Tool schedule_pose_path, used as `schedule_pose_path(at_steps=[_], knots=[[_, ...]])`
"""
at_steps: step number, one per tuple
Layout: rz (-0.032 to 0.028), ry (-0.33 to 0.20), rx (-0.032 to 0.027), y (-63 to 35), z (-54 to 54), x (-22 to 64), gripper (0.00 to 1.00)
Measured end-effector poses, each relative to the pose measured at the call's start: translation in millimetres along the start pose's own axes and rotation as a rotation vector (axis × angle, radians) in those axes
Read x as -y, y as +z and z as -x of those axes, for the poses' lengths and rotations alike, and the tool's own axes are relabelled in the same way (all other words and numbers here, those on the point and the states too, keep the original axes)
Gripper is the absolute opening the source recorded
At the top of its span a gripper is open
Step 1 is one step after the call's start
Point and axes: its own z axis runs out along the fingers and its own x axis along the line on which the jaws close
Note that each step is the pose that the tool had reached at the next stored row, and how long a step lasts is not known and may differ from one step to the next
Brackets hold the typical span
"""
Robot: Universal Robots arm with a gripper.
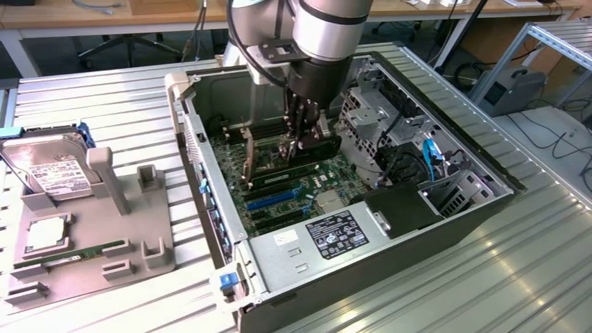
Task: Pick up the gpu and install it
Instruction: 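Insert the gpu into the slot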
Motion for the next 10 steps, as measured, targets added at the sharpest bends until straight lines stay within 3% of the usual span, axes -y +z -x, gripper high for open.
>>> schedule_pose_path(at_steps=[10], knots=[[0.0, 0.0, 0.0, 2.2, -0.2, -0.4, 0.27]])
